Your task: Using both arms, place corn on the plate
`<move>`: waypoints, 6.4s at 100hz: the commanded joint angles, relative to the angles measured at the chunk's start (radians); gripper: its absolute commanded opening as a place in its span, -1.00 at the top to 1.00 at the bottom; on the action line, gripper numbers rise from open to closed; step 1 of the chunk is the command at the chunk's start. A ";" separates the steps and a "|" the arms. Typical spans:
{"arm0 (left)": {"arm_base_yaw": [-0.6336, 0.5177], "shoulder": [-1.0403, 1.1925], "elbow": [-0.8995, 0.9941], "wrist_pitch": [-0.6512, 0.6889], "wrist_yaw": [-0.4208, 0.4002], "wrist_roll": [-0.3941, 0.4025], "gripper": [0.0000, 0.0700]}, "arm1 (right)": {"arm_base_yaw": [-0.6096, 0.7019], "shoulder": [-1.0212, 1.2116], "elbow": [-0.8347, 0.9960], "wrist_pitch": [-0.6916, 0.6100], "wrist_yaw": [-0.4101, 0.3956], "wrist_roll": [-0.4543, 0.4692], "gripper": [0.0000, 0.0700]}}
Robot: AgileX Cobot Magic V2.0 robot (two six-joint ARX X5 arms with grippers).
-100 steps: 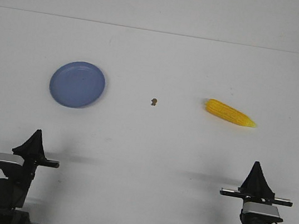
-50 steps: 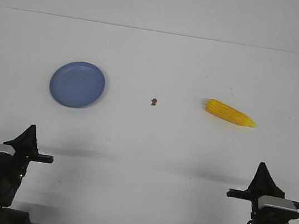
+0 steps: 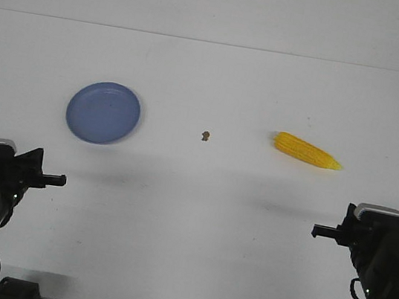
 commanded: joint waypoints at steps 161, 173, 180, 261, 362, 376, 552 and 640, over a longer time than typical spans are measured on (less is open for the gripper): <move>0.181 0.764 0.328 0.088 0.083 -0.023 -0.22 | 0.001 0.080 0.040 -0.001 -0.002 -0.019 -0.82; 0.192 0.919 0.447 0.079 0.112 -0.021 -0.22 | 0.001 0.080 0.040 -0.006 -0.002 -0.019 -0.82; 0.193 0.992 0.503 0.075 0.112 -0.013 -0.22 | 0.001 0.080 0.040 -0.008 -0.002 -0.019 -0.82; 0.235 1.263 0.583 0.093 0.111 -0.010 -0.22 | 0.001 0.080 0.040 -0.022 -0.002 -0.016 -0.82; 0.269 1.170 0.583 0.078 0.579 -0.029 0.98 | 0.001 0.080 0.040 -0.023 -0.002 -0.015 -0.82; 0.245 1.070 0.581 0.014 0.580 -0.016 0.98 | 0.001 0.080 0.040 -0.022 -0.002 -0.015 -0.82; -0.367 0.993 0.073 0.192 0.567 -0.007 -0.24 | 0.001 0.080 0.040 -0.031 -0.002 -0.012 -0.82; -0.107 0.479 0.076 0.132 0.227 0.151 -0.82 | 0.001 0.103 0.042 -0.005 -0.005 -0.100 -0.82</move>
